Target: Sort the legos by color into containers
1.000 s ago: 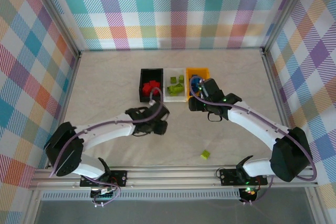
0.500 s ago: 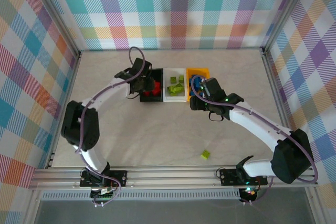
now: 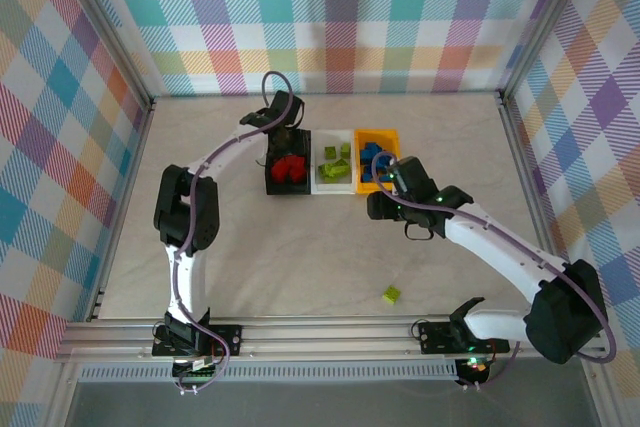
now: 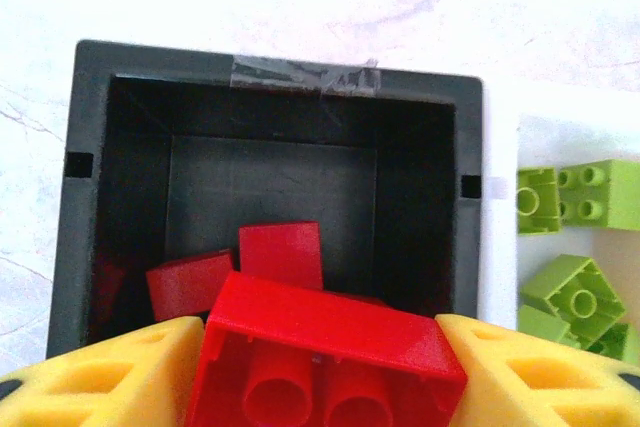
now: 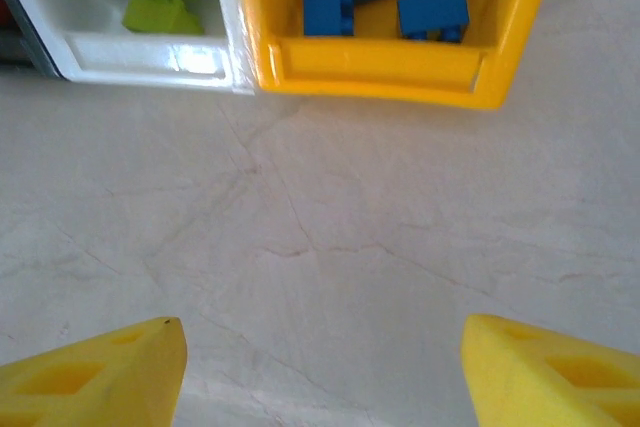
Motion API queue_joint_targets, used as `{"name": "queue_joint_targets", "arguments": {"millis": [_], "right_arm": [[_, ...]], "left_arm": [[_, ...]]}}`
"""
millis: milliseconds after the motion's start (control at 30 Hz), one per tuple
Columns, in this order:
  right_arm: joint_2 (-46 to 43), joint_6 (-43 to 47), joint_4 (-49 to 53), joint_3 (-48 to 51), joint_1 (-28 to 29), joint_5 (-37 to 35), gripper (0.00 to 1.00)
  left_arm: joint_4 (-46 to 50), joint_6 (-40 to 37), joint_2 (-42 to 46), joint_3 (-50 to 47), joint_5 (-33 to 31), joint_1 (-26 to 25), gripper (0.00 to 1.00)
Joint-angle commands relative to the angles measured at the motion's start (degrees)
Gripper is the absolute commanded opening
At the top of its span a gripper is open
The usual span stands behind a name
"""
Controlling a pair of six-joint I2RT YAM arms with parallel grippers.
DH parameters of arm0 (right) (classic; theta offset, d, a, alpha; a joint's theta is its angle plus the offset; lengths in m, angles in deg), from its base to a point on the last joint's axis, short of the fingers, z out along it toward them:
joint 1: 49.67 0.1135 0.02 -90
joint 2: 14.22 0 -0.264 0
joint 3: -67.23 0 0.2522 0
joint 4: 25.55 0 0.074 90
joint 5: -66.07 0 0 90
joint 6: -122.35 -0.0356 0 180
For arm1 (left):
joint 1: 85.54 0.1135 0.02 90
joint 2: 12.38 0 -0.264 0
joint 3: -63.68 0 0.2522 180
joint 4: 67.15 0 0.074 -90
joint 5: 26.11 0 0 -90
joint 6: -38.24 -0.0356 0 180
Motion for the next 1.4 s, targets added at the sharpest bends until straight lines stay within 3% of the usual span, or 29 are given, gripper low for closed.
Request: {"name": "queue_joint_targets", "arguments": {"millis": [0, 233, 267, 300, 533, 733, 1100, 1367], "right_arm": [[-1.7, -1.6, 3.0, 0.9, -0.2, 1.7, 0.73], [0.3, -3.3, 9.6, 1.3, -0.2, 6.5, 0.76], [0.5, -3.7, 10.7, 1.7, -0.2, 7.5, 0.77], [0.9, -4.0, 11.6, 2.5, -0.2, 8.8, 0.77], [4.9, -6.7, 15.9, 8.6, 0.3, 17.8, 0.75], [8.9, -8.1, 18.1, 8.0, 4.7, 18.6, 0.76], [15.7, -10.9, 20.7, 8.8, 12.7, 19.5, 0.74], [16.7, -11.9, 17.9, 10.2, 13.5, 19.9, 0.62]], "left_arm": [[2.9, 0.1, -0.6, 1.7, 0.5, 0.5, 0.68], [-2.4, 3.1, 9.2, -5.4, 5.4, 0.3, 0.82], [-3.7, 3.5, 11.4, -7.6, 6.3, 0.2, 0.97], [-5.4, 4.2, 14.2, -10.4, 7.4, 0.0, 1.0], [-16.0, 10.0, 33.4, -33.8, 9.5, -3.4, 1.0], [-18.7, 13.1, 44.9, -48.1, 10.0, -5.1, 1.0], [-17.7, 13.7, 52.8, -56.1, 9.3, -5.1, 1.0], [-16.7, 13.5, 52.4, -56.3, 8.4, -5.0, 1.0]]}}
